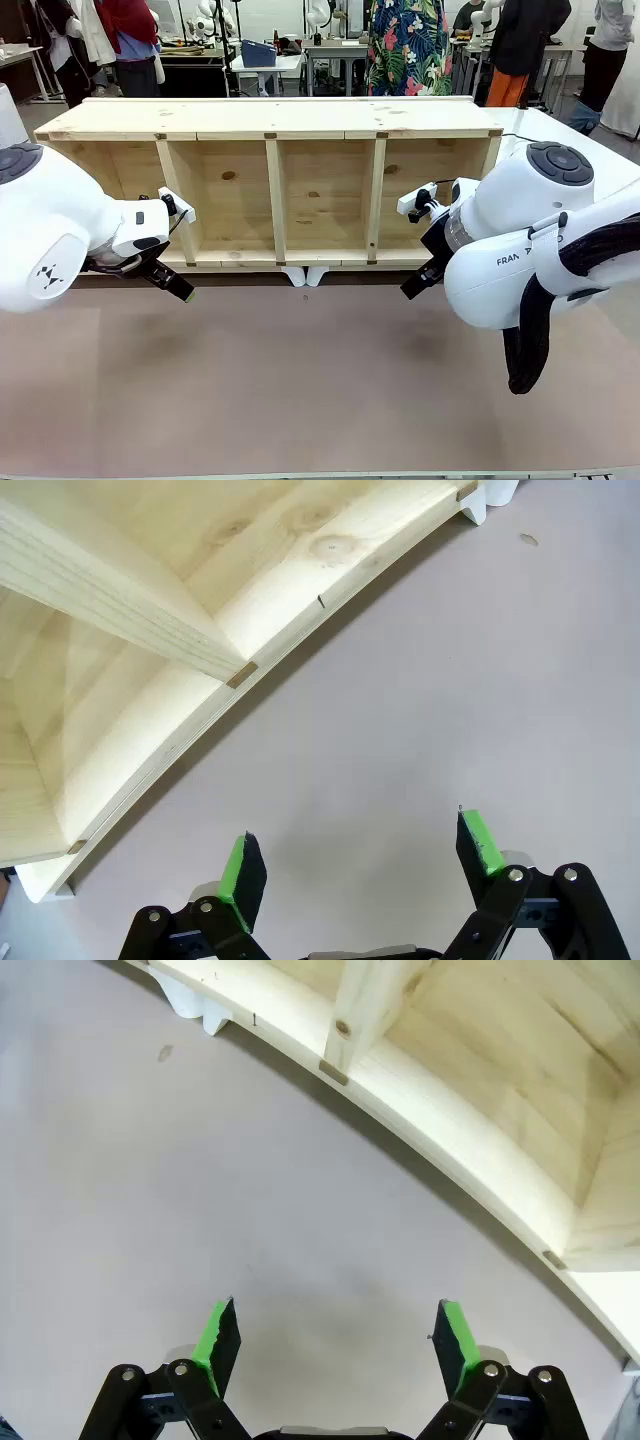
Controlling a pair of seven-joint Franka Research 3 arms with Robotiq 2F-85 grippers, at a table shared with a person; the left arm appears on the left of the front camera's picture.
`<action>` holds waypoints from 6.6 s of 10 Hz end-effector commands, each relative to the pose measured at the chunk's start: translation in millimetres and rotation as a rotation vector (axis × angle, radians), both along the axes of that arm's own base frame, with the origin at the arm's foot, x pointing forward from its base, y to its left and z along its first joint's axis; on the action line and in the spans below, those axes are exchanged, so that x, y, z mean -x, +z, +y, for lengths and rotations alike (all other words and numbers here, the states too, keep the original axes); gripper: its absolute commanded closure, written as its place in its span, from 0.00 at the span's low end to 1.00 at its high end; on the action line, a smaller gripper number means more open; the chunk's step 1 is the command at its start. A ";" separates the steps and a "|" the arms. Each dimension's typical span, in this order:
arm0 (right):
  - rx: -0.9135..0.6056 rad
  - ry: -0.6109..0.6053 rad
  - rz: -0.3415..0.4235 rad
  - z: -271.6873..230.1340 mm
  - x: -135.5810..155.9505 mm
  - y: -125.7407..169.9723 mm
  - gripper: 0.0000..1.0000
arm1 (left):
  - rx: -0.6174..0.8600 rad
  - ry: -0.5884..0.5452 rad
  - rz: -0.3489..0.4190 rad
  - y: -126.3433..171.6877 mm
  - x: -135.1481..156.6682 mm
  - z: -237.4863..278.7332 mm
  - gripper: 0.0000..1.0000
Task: Perform cable management.
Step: When the cord part of the Power Cable appears at the lower middle area of the table and stops, grasp the cord part of the Power Cable.
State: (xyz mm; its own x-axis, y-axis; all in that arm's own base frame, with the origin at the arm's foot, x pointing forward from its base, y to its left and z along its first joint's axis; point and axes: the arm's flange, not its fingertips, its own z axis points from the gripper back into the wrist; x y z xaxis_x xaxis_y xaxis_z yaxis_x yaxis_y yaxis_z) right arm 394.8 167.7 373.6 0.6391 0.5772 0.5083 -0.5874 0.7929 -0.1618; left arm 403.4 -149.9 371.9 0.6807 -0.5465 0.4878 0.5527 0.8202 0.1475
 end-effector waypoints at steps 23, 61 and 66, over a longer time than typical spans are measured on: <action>-0.012 -0.175 -0.151 -69.9 126.0 94.5 0.00 | -0.009 0.083 -0.224 95.6 112.3 73.8 0.00; -0.049 -0.262 -0.190 -93.4 150.5 230.2 0.00 | 0.037 0.248 -0.311 245.2 131.2 123.9 0.00; -0.049 -0.262 -0.190 -93.4 150.5 230.2 0.00 | 0.037 0.248 -0.311 245.2 131.2 123.9 0.00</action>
